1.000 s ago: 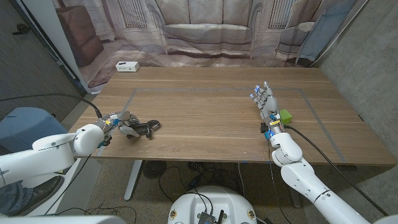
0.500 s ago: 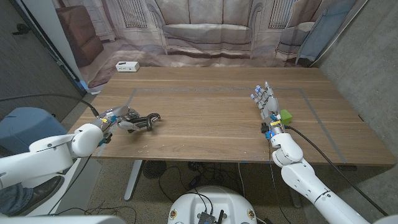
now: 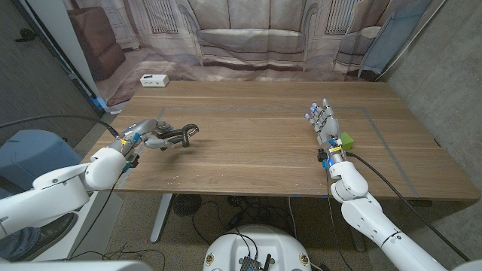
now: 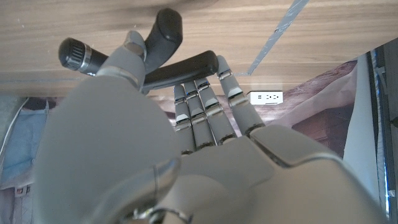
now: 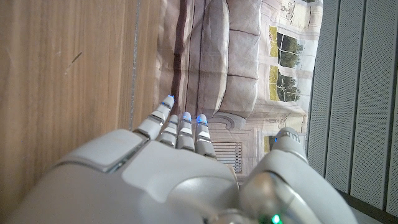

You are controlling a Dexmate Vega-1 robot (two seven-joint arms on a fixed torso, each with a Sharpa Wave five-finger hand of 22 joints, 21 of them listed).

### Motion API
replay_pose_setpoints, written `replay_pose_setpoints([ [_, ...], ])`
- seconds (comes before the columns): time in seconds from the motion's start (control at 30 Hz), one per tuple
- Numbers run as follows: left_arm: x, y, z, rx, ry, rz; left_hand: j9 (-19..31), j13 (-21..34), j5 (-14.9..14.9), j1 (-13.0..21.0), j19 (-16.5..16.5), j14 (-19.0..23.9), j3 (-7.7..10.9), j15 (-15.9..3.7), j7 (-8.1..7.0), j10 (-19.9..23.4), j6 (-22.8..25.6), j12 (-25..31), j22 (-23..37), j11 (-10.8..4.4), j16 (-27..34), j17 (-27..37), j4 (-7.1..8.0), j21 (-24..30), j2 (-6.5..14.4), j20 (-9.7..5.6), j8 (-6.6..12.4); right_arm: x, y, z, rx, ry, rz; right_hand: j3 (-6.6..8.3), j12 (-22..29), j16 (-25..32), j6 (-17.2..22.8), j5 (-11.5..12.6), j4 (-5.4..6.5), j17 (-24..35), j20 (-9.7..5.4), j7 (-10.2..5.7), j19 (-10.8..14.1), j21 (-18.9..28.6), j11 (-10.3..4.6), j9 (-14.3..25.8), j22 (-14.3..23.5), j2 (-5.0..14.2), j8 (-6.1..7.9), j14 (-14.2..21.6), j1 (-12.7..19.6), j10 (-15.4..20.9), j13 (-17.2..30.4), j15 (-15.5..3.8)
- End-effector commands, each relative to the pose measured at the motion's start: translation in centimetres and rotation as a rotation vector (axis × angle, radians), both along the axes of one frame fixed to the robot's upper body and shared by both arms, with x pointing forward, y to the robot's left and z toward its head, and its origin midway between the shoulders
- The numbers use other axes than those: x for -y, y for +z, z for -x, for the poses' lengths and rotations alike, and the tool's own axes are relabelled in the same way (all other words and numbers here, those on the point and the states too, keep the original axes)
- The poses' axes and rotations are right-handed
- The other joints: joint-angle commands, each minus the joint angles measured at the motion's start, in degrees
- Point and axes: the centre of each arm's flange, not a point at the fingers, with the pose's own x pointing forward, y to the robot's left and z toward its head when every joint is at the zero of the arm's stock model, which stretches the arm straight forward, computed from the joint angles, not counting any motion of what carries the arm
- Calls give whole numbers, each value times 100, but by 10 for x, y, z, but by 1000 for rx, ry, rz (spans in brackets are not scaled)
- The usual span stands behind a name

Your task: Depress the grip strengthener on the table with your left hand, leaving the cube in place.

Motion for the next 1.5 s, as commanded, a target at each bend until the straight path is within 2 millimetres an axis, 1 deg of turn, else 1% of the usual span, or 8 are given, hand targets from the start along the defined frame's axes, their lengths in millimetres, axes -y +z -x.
replay_pose_setpoints([
  [0.03,6,7,9,113,-59,56,6,7,0,934,185,47,9,-10,8,18,0,0,12,13,-9,36,31,41,914,-149,-31,3,1,3,10,-5,2,-31,-5,12,29,0,-9,17,33,-9,14,4,-18,13,16,14,-10,43,73,53,35,26],
  [0.33,9,7,10,153,-95,91,6,5,-5,976,183,50,0,-13,11,12,-6,-21,13,24,-13,47,3,50,891,-142,-45,4,0,5,15,-9,-3,-33,-5,12,32,0,-10,16,36,-12,16,5,-18,13,16,15,-10,45,77,57,35,22],
  [0.43,10,8,9,154,-104,96,7,0,-4,1004,221,67,4,18,61,24,15,-28,12,28,-11,50,-7,69,890,-129,-43,3,0,5,15,-10,0,-33,-6,11,32,0,-11,16,35,-12,16,5,-16,13,16,15,-9,44,79,54,36,22],
  [0.57,10,8,7,150,-117,103,7,-6,-2,1048,314,146,15,7,65,64,17,-29,13,54,16,58,-16,114,901,-110,-50,3,-1,5,14,-11,-6,-34,-5,12,31,0,-11,16,37,-13,17,6,-16,13,16,15,-10,47,79,59,36,20],
  [0.67,11,8,6,151,-127,110,7,-10,9,1162,392,230,58,-6,110,90,80,-40,14,68,37,64,-55,157,925,-111,-37,2,-1,5,16,-12,-3,-34,-5,11,37,0,-12,16,37,-10,17,5,-16,13,16,15,-7,47,81,59,36,21],
  [0.93,10,12,3,151,-150,132,10,14,36,1504,492,351,188,-62,122,174,151,-38,19,95,44,73,-123,235,960,-132,-37,-1,0,4,18,-13,-9,-37,-7,11,36,-1,-12,16,36,-19,20,6,-20,13,16,13,-8,48,81,58,36,20],
  [1.33,7,13,-3,163,-176,196,19,70,93,2134,666,588,412,-116,140,400,408,-1,45,65,69,111,-131,426,992,-245,9,-3,1,2,23,-22,-13,-41,-10,11,35,-1,-11,17,35,-16,22,7,-22,13,16,14,-9,49,80,55,36,26],
  [1.5,5,13,-6,158,-193,222,23,95,110,2359,796,775,478,-207,110,577,544,48,71,29,116,125,-138,554,989,-297,37,-4,2,1,23,-22,-16,-43,-10,9,35,-1,-11,17,36,-14,21,7,-17,13,16,13,-9,46,79,57,37,24],
])
